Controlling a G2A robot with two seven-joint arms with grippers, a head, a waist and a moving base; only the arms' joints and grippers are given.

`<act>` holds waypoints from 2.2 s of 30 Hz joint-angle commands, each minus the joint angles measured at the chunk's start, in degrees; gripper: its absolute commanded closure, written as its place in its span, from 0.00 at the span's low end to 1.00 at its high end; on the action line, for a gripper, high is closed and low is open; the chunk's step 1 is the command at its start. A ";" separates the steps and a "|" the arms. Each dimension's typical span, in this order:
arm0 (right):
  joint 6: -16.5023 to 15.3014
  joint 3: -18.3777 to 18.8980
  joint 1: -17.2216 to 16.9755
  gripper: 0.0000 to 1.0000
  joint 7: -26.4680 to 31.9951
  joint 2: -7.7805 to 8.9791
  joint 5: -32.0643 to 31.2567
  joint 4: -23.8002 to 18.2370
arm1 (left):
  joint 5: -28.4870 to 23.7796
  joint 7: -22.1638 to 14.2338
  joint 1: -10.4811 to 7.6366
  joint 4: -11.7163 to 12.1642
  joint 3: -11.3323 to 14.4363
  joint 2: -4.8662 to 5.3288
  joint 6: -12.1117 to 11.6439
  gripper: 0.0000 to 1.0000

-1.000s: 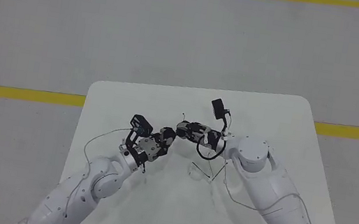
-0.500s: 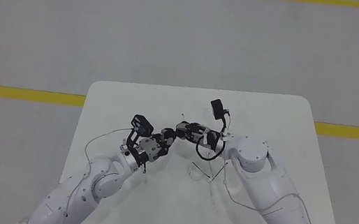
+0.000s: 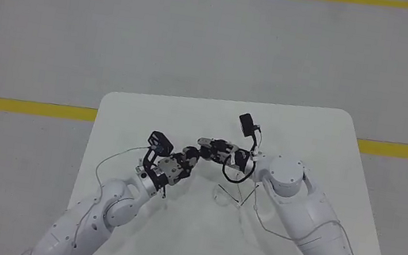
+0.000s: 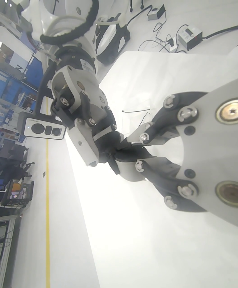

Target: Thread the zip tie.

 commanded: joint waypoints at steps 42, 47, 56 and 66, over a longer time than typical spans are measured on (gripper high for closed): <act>-9.28 6.22 -3.22 0.00 1.63 0.67 14.11 3.53 | -14.04 0.39 2.86 -6.66 -2.48 3.97 -0.01 1.00; -14.62 4.86 -1.77 0.00 5.07 -0.13 20.81 7.97 | -14.87 0.97 2.39 -6.74 -1.64 4.65 -0.01 1.00; -19.98 1.18 1.93 0.00 9.70 -1.98 29.15 18.33 | -16.60 1.91 1.29 -6.88 -0.03 5.73 -0.01 1.00; -25.04 -1.58 4.82 0.53 14.04 -4.12 37.05 26.21 | -17.48 2.97 0.26 -6.52 1.63 6.69 -0.01 1.00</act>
